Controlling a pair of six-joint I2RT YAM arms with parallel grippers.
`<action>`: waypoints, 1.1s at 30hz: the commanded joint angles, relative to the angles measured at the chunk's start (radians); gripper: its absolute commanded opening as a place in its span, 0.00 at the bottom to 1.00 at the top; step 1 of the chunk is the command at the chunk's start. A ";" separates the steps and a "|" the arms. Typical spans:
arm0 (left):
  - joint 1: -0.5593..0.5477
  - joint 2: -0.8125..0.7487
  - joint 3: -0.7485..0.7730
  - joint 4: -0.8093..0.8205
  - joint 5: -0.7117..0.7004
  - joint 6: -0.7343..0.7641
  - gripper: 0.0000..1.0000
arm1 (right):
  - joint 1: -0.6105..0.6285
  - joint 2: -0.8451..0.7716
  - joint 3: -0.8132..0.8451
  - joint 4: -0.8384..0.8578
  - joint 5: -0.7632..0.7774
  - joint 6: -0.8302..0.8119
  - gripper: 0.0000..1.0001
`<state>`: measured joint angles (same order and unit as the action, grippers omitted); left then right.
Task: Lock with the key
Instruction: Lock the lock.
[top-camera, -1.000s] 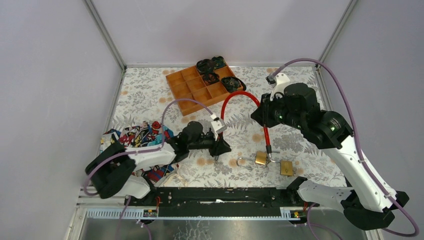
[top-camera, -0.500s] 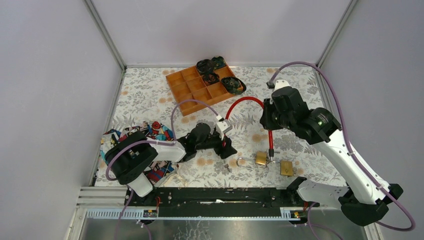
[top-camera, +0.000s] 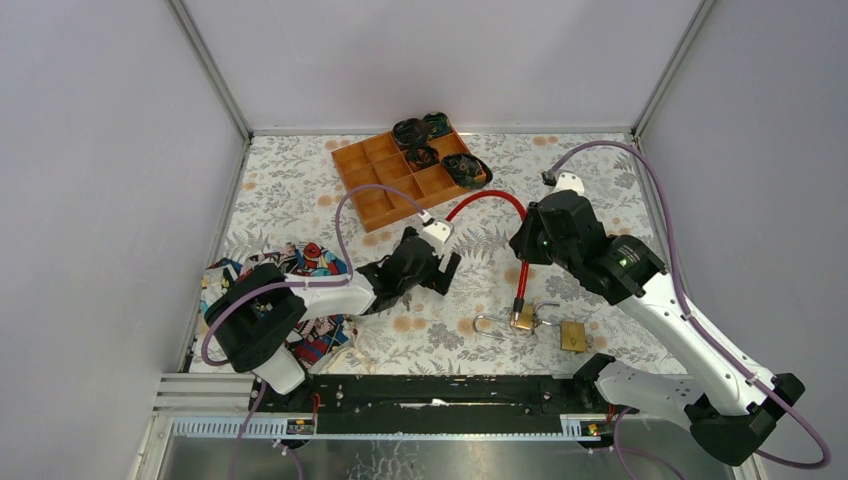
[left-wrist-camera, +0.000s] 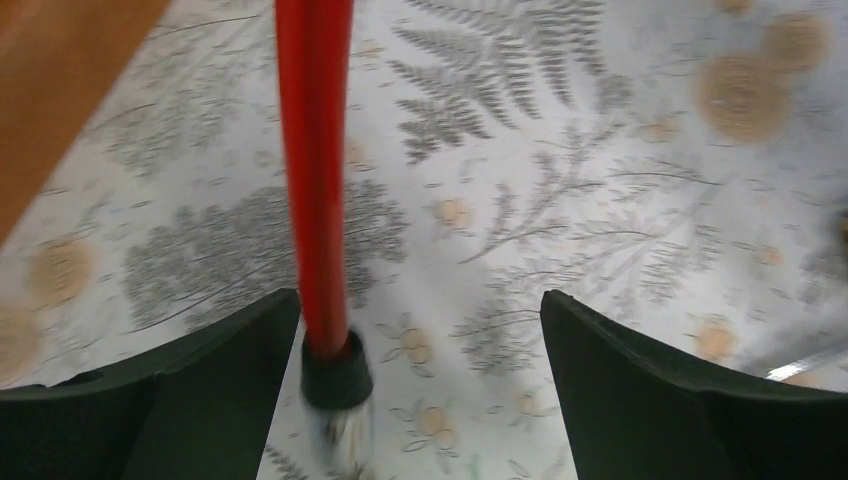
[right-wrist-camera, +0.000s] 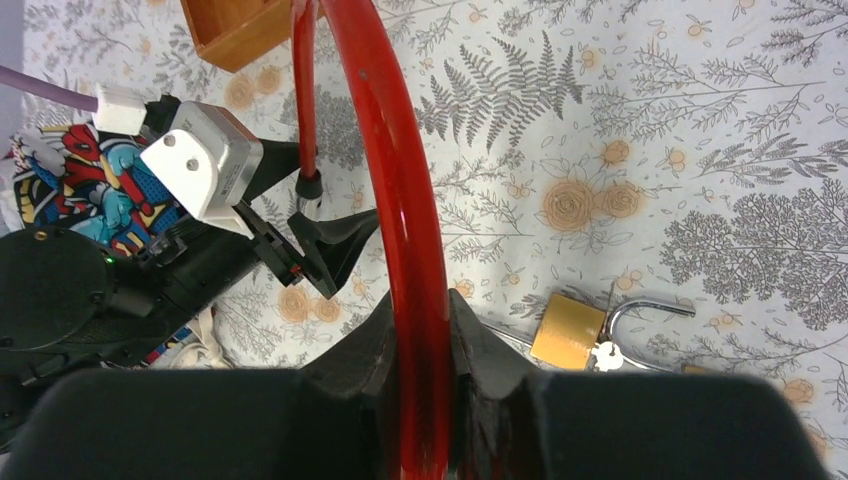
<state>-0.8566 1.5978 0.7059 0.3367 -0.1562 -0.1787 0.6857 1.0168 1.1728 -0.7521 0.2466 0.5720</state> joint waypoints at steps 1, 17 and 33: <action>-0.005 0.008 0.031 -0.101 -0.249 0.071 0.99 | 0.003 -0.017 0.025 0.115 0.079 0.030 0.00; 0.138 0.124 0.140 0.032 0.013 0.346 0.90 | 0.002 -0.036 -0.035 0.178 -0.058 -0.039 0.00; 0.426 0.200 0.513 -0.607 0.897 0.933 0.65 | -0.009 -0.004 0.068 0.183 -0.344 -0.450 0.00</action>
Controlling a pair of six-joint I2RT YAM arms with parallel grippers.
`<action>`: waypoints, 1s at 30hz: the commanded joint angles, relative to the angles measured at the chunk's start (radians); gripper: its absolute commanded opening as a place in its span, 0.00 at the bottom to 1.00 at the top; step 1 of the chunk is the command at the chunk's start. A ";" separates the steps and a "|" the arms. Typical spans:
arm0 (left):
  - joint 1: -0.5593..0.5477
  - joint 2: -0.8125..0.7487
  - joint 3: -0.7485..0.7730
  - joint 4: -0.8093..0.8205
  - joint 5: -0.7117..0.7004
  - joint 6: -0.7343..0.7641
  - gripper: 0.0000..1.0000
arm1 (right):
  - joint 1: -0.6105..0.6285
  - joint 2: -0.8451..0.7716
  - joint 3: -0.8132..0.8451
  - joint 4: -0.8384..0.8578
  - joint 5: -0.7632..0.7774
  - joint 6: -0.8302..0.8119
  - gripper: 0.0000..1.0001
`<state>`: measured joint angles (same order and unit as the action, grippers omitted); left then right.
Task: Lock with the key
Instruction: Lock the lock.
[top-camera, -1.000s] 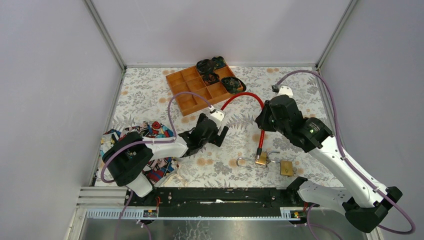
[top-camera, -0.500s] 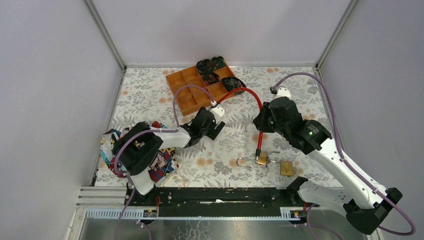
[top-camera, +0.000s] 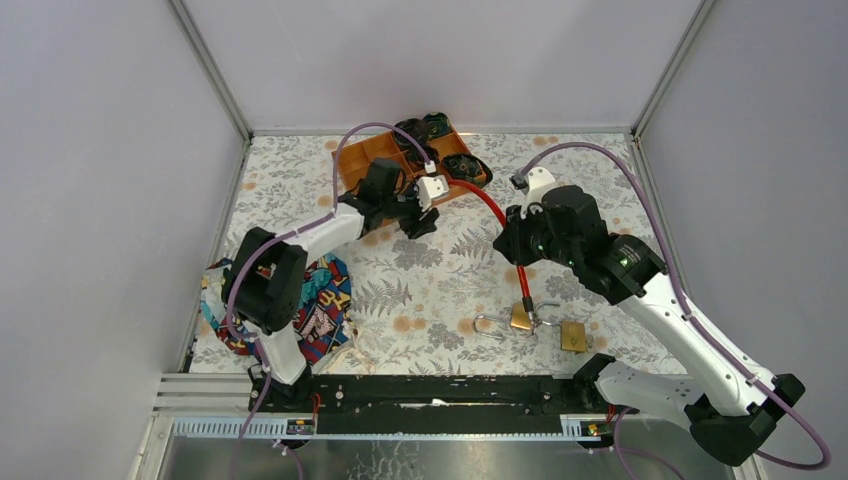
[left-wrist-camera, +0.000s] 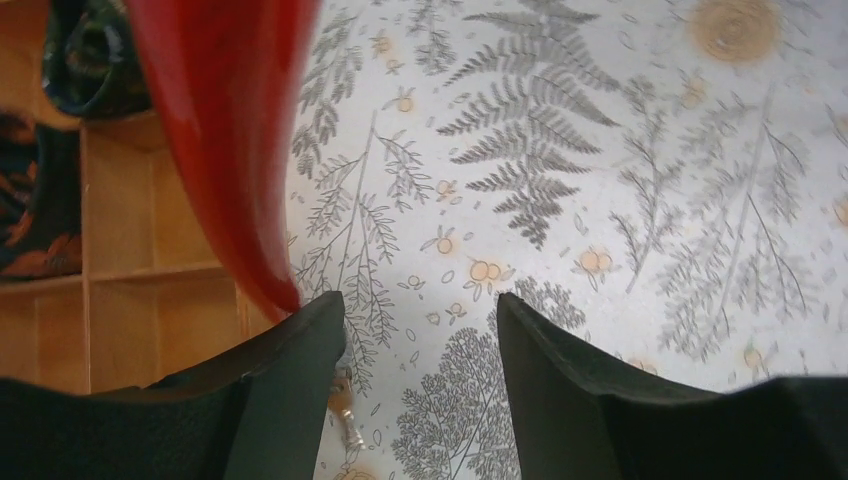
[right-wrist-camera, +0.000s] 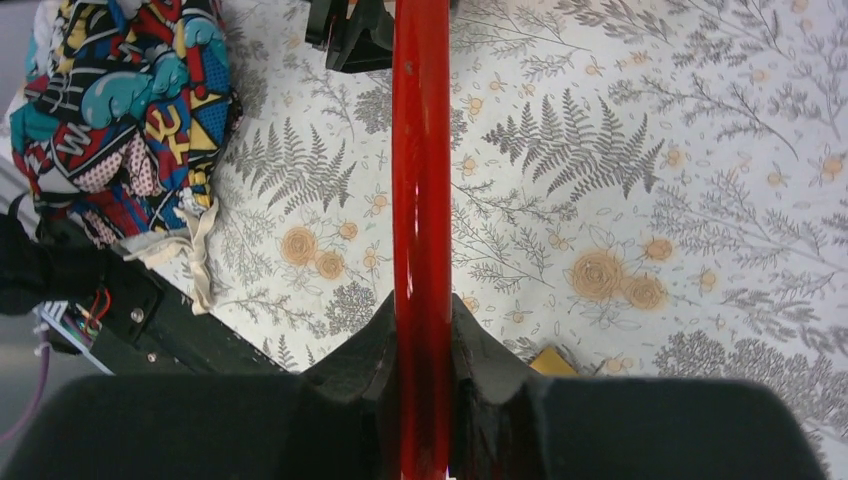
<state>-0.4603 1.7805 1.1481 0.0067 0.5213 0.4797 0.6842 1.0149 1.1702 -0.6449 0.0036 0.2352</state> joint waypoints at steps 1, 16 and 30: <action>0.034 0.021 0.082 -0.340 0.243 0.322 0.64 | -0.010 0.000 0.075 0.077 -0.103 -0.119 0.00; 0.046 0.012 -0.017 -0.054 0.095 0.209 0.43 | -0.026 -0.004 0.097 0.062 -0.117 -0.141 0.00; 0.145 -0.167 -0.178 -0.072 0.143 0.115 0.57 | -0.040 -0.001 0.098 0.054 -0.103 -0.155 0.00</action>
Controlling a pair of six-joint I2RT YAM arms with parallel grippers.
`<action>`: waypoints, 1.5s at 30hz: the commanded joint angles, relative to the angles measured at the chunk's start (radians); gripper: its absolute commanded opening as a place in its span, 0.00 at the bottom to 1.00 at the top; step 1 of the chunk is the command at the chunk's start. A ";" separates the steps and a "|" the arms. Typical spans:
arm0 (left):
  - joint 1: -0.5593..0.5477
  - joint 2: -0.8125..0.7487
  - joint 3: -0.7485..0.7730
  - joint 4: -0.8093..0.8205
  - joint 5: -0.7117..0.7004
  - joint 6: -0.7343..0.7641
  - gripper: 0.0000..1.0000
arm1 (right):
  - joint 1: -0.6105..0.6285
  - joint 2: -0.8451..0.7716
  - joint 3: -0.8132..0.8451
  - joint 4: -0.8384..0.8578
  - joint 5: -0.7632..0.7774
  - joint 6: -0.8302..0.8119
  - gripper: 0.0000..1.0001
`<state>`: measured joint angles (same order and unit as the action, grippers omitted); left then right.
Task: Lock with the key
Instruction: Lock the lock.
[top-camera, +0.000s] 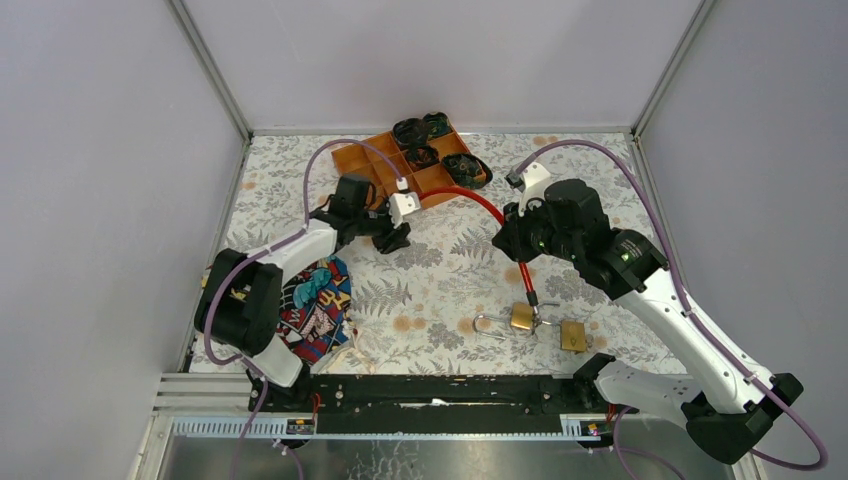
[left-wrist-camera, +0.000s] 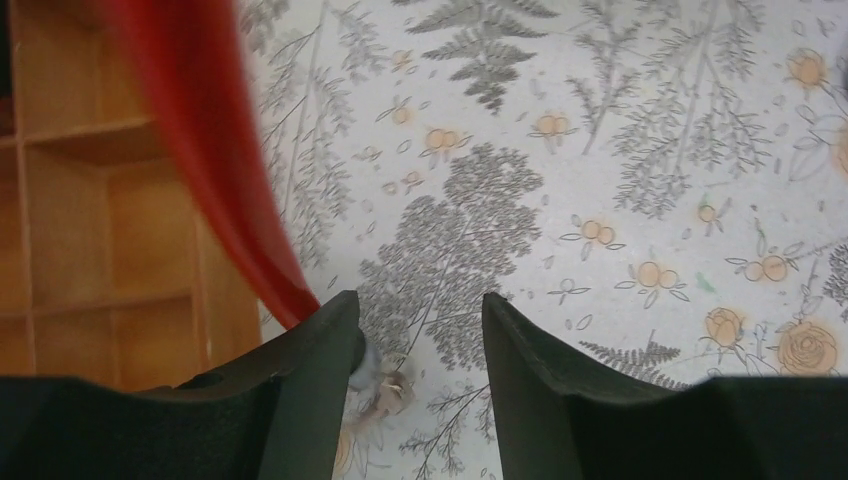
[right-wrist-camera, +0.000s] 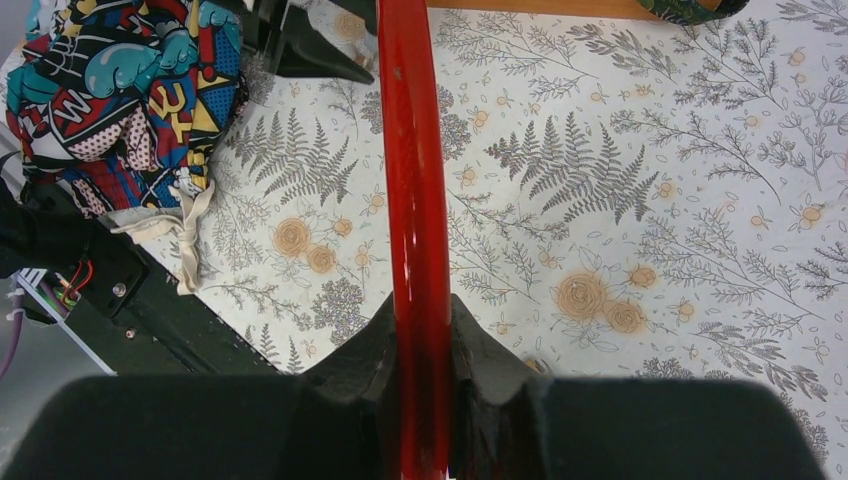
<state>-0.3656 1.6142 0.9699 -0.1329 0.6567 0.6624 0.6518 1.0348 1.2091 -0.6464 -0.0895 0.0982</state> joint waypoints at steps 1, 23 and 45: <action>0.054 -0.002 0.006 0.054 0.016 -0.033 0.59 | -0.008 -0.019 0.060 0.055 -0.010 -0.017 0.00; 0.058 -0.040 -0.056 0.233 -0.113 -0.147 0.70 | -0.011 -0.017 0.064 0.071 -0.015 -0.009 0.00; -0.019 0.020 -0.094 0.198 -0.196 -0.110 0.58 | -0.011 -0.009 0.075 0.081 -0.013 -0.006 0.00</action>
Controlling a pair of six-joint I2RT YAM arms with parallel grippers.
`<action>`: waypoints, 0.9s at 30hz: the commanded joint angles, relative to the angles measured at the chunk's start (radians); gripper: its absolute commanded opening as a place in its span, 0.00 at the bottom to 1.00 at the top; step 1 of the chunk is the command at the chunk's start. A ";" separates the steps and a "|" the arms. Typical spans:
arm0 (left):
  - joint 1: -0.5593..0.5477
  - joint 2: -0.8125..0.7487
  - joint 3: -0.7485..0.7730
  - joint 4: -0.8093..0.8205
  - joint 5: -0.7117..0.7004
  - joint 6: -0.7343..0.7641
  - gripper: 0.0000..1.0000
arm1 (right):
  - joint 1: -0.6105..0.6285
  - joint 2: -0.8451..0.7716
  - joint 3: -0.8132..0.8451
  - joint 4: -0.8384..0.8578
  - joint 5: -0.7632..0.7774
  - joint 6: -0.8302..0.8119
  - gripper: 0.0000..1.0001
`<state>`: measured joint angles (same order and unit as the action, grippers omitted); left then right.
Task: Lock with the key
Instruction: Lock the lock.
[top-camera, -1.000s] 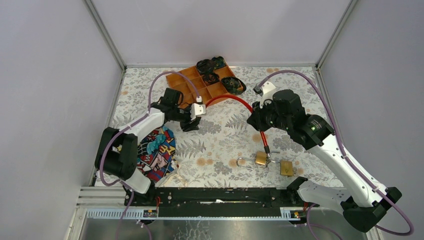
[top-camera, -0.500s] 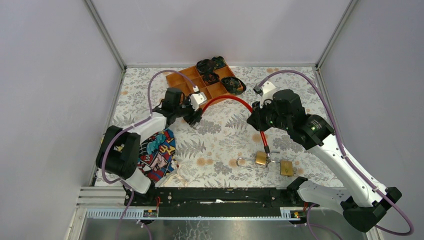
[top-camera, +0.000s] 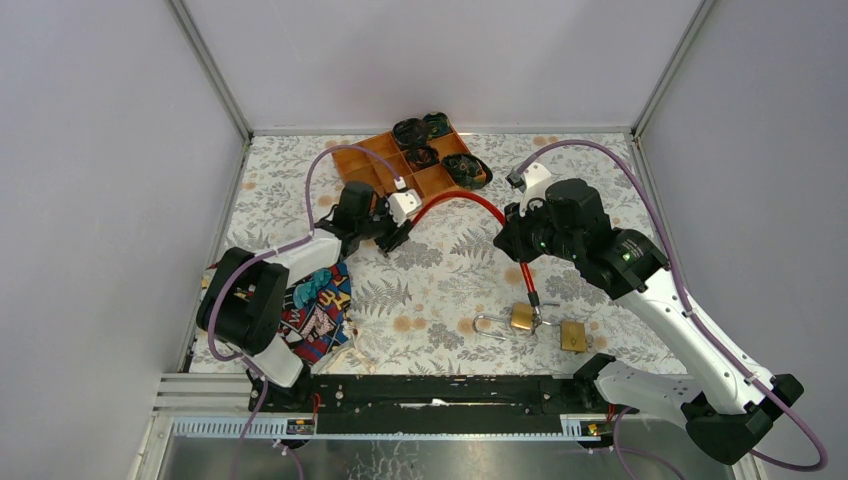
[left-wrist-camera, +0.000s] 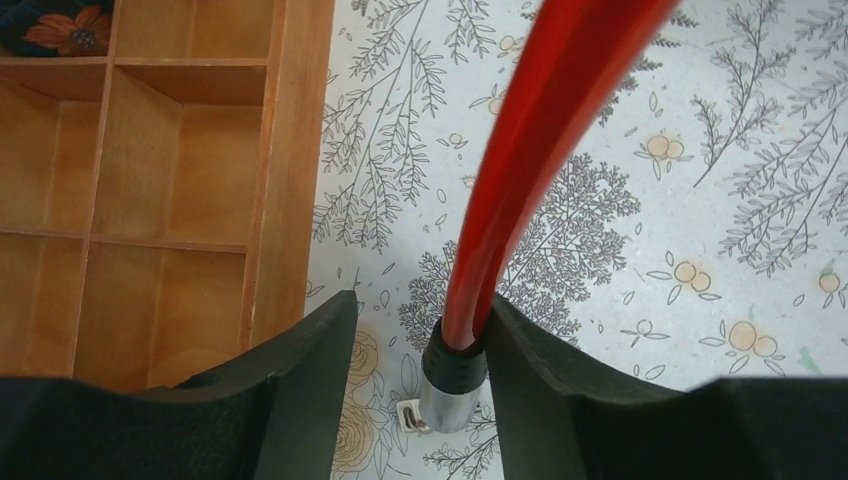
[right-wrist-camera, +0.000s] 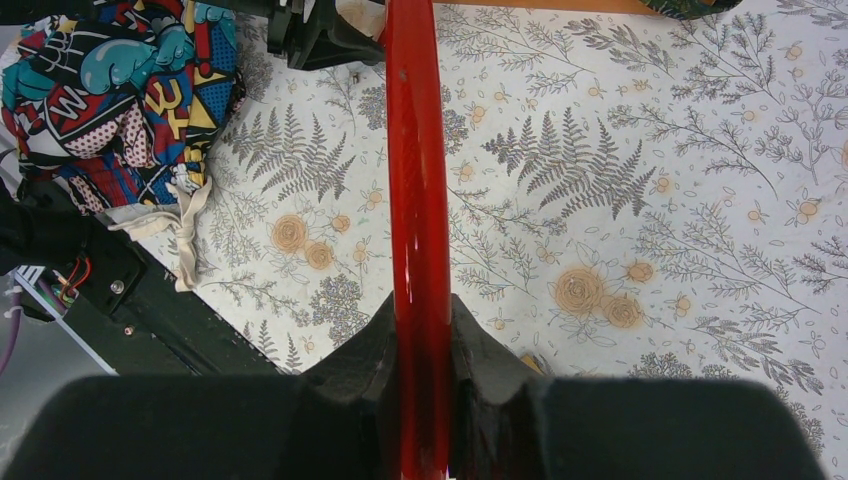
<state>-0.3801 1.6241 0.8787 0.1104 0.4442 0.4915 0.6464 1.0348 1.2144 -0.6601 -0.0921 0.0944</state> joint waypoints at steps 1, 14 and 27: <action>-0.005 0.000 -0.003 -0.067 0.036 0.077 0.60 | -0.006 -0.009 0.069 0.092 -0.007 -0.003 0.00; 0.073 -0.018 0.034 -0.185 0.107 0.167 0.56 | -0.006 -0.013 0.075 0.081 0.009 -0.013 0.00; 0.008 0.005 0.014 -0.032 0.015 0.033 0.61 | -0.007 -0.011 0.073 0.089 0.003 -0.002 0.00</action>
<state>-0.3534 1.6238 0.8883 -0.0132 0.4969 0.5728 0.6456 1.0351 1.2312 -0.6605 -0.0887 0.0929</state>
